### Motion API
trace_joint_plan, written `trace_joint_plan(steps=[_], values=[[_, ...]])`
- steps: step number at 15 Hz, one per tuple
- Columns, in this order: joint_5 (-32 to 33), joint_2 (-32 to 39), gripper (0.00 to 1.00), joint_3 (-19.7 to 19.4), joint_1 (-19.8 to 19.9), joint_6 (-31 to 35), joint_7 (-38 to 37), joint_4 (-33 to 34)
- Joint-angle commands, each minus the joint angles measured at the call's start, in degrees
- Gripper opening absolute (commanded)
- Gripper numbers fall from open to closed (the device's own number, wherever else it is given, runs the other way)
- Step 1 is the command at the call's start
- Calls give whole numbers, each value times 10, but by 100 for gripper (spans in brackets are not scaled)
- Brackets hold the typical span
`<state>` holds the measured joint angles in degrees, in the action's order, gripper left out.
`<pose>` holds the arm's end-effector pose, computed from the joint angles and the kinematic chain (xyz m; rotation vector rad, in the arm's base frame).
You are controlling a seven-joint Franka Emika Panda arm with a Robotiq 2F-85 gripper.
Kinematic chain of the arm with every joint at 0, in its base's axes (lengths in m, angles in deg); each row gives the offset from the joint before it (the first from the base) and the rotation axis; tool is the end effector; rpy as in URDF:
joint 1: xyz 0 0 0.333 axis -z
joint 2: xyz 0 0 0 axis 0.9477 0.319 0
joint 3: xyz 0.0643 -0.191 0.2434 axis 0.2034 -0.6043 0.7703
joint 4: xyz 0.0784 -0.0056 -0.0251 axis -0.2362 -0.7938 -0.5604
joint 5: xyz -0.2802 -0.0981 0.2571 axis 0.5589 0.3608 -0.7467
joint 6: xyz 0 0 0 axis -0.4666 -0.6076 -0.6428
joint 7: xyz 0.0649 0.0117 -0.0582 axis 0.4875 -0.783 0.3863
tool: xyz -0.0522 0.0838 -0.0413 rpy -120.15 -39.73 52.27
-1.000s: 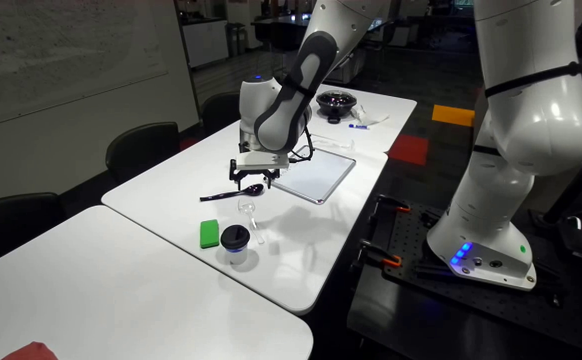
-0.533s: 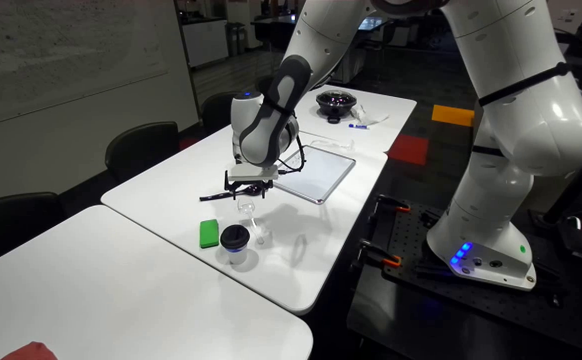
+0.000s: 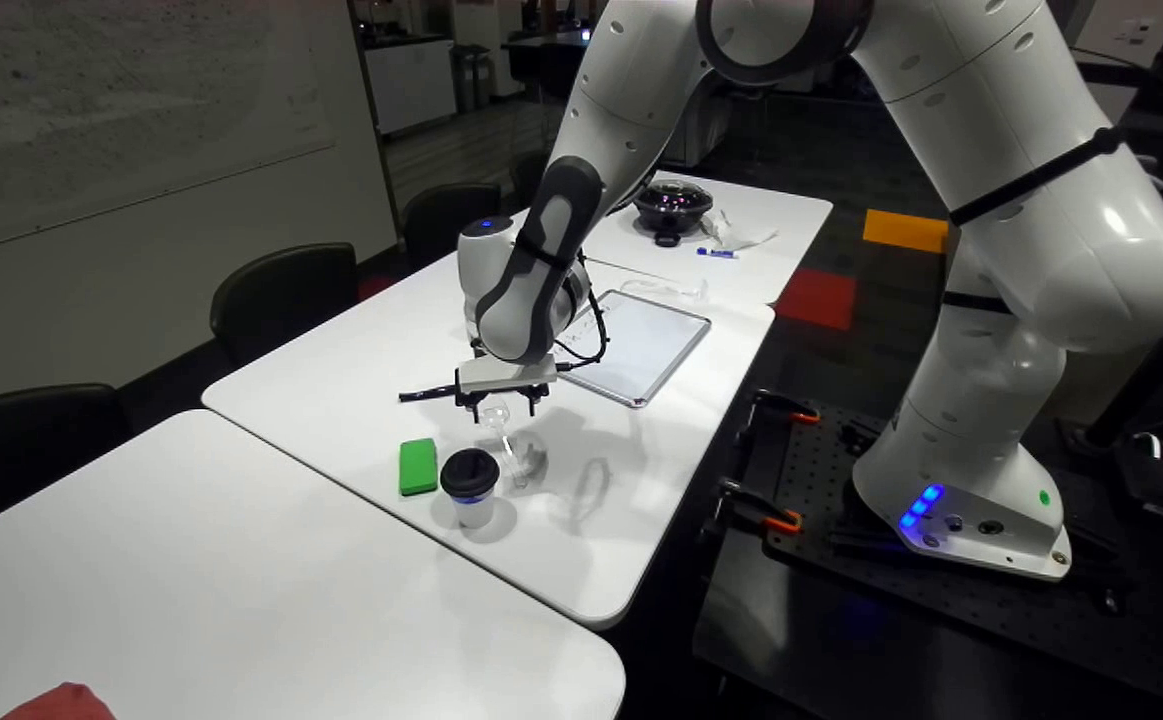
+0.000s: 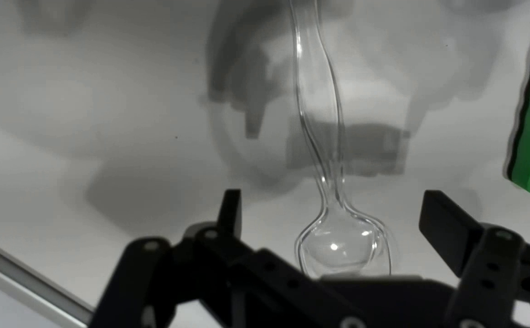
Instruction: Put the transparent spoon on the left into the black rack
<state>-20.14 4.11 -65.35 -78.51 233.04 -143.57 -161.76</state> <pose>0.5883 0.0306 0.0754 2.8177 -1.3681 0.0771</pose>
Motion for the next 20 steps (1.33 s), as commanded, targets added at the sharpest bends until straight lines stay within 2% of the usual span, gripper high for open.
trace_joint_plan(steps=[1, 14, 15, 16, 20], values=[[-16, 15, 100, -16, -16, -21, 22, 20], [-20, 59, 100, -22, -19, -24, 40, 57], [-20, 63, 75, -23, -21, -23, 38, 59], [-20, 66, 74, -24, -23, -23, 37, 62], [-21, 73, 42, -26, -27, -23, 35, 68]])
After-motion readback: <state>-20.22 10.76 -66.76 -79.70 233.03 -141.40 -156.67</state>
